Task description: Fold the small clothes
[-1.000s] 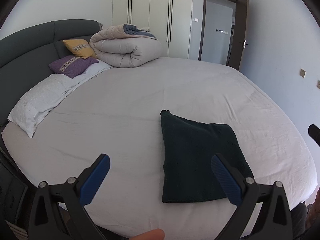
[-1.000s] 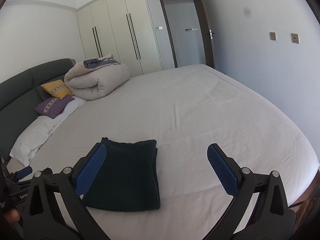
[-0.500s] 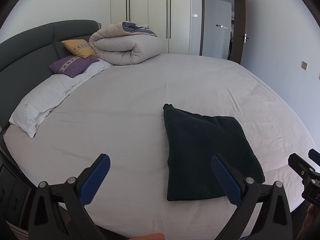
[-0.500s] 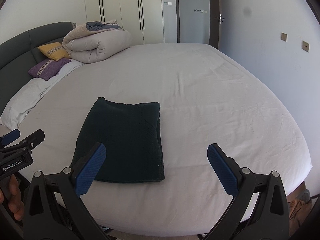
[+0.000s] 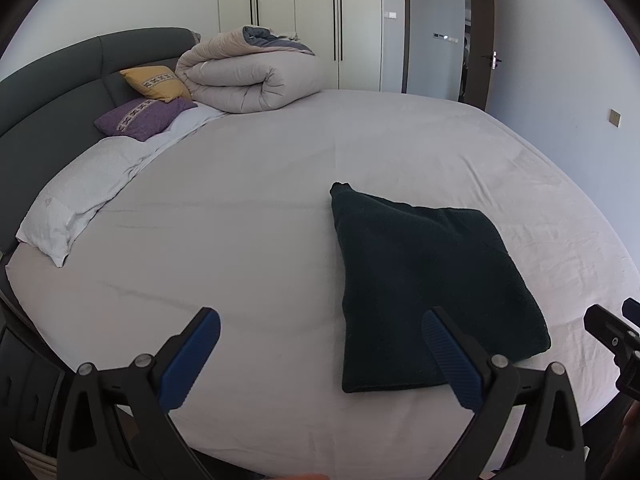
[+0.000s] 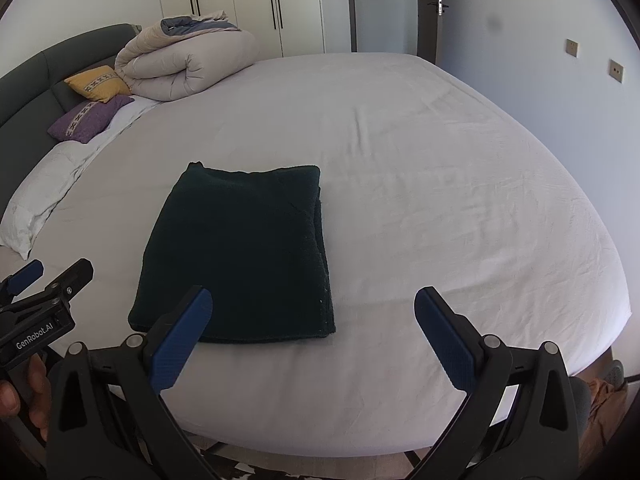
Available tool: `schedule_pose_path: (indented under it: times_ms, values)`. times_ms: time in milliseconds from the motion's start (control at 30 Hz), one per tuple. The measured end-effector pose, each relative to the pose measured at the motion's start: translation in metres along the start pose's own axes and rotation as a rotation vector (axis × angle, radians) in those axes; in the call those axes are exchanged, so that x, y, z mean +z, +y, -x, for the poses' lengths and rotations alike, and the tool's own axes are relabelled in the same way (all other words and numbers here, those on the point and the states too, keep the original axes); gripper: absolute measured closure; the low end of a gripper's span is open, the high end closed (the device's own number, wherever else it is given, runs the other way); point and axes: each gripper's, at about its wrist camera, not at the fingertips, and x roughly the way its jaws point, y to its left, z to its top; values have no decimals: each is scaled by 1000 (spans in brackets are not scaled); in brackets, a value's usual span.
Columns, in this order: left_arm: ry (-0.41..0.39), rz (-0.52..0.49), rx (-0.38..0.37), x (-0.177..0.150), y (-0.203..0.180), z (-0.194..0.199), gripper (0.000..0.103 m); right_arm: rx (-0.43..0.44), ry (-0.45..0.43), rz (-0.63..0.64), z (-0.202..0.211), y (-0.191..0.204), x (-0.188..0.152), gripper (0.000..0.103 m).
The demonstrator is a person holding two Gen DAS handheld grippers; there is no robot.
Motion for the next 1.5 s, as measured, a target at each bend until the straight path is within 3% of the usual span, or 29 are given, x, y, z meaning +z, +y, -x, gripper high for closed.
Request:
schedule_pose_path:
  times_ms: [1500]
  values:
    - [51, -11, 0, -10, -2, -14, 0, -30, 47, -21, -18, 15, -1, 0]
